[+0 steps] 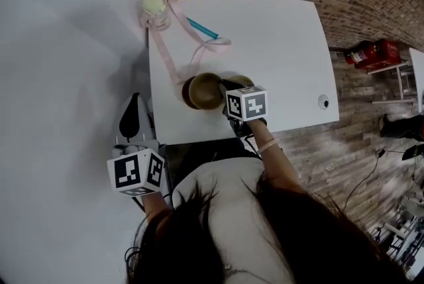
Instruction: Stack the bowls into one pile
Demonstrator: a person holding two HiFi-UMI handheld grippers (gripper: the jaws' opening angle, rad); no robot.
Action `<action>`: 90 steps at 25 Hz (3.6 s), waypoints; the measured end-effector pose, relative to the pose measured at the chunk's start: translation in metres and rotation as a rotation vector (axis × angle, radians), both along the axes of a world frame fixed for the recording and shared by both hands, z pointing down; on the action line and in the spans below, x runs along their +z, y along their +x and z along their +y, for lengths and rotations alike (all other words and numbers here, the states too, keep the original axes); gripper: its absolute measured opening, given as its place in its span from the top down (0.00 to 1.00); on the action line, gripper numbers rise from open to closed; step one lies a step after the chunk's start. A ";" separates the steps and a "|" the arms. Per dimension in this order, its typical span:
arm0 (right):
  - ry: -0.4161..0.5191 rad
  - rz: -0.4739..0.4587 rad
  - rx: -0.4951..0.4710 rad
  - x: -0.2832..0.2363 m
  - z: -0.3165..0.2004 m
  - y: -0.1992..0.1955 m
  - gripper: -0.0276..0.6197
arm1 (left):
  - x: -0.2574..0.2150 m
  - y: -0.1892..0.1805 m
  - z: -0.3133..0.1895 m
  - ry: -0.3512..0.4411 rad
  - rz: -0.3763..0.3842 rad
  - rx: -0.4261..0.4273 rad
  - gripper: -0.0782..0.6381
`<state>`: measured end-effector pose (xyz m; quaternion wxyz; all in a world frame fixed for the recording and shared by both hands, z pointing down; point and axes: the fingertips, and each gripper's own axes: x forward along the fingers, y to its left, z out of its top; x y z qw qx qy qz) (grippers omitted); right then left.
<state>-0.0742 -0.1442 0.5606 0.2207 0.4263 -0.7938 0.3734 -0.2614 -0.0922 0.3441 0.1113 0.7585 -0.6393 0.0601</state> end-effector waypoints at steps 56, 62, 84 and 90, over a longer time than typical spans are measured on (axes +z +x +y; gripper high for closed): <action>-0.049 0.007 -0.068 0.021 -0.013 -0.020 0.89 | 0.017 -0.003 -0.020 -0.059 -0.002 -0.004 0.89; -0.036 0.006 -0.050 0.016 -0.014 -0.012 0.89 | 0.013 0.005 -0.021 -0.045 -0.002 0.013 0.89; 0.013 0.024 0.048 -0.002 -0.004 0.027 0.90 | -0.001 0.036 -0.018 -0.009 0.007 0.100 0.89; 0.017 0.033 0.066 -0.004 -0.001 0.035 0.90 | -0.001 0.039 -0.018 -0.008 0.014 0.110 0.89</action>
